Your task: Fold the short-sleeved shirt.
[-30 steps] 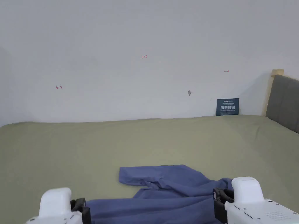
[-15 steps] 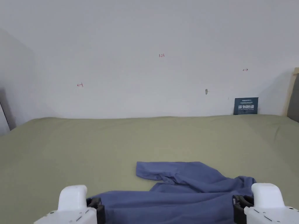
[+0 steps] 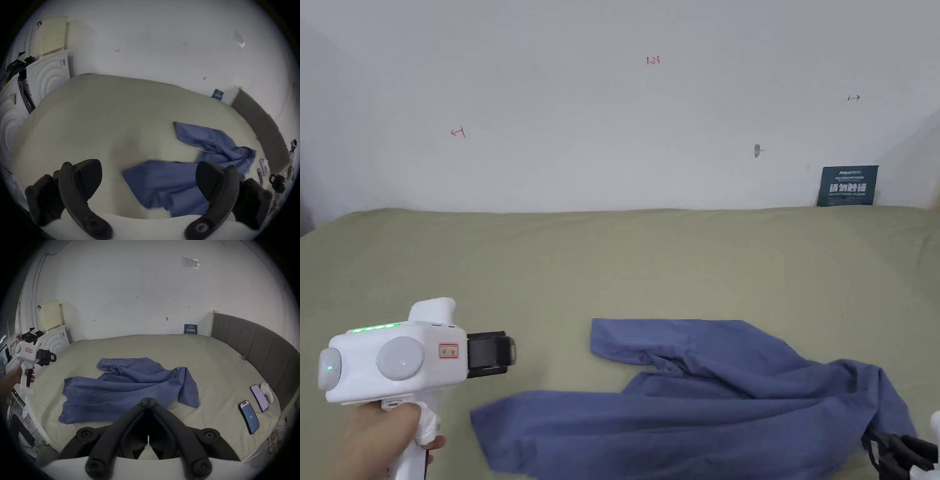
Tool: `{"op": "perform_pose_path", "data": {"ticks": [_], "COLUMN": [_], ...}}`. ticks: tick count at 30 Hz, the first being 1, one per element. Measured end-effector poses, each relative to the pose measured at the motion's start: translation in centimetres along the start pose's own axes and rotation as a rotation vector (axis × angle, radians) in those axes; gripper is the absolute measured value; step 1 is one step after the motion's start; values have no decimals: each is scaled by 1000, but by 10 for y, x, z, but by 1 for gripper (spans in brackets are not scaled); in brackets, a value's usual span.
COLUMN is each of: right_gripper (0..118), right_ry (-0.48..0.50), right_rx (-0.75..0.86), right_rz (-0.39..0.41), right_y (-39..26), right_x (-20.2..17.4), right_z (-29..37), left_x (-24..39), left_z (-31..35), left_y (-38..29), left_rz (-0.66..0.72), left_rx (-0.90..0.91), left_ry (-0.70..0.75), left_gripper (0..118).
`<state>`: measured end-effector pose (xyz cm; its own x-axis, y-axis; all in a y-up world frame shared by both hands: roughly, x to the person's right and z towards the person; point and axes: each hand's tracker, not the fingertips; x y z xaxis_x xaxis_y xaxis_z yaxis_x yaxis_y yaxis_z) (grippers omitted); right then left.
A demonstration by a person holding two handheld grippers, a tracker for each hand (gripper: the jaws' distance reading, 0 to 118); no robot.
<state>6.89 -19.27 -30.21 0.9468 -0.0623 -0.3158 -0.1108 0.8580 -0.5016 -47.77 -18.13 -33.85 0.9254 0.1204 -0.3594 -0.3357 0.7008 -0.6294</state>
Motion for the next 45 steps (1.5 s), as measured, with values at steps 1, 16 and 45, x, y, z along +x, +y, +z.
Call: {"op": "perform_pose_path", "data": {"ticks": [1,16,45], "right_gripper": [2,2,76], "right_ry": [-5,-22,-45], "right_rx": [-7,-9,-347], "right_rz": [-6,-5,-47], "right_y": [-1,10,87], "right_x": [3,16,97], "right_z": [-4,-2,-197], "left_x": [-3,-10,20], "left_z": [-13,-101,-74], "left_y": [1,-31,-36], "left_rz": [3,45,5], "left_rx": [-19,-161,-135], "left_ry": [17,33,-153], "left_gripper": [105,75,1]}}
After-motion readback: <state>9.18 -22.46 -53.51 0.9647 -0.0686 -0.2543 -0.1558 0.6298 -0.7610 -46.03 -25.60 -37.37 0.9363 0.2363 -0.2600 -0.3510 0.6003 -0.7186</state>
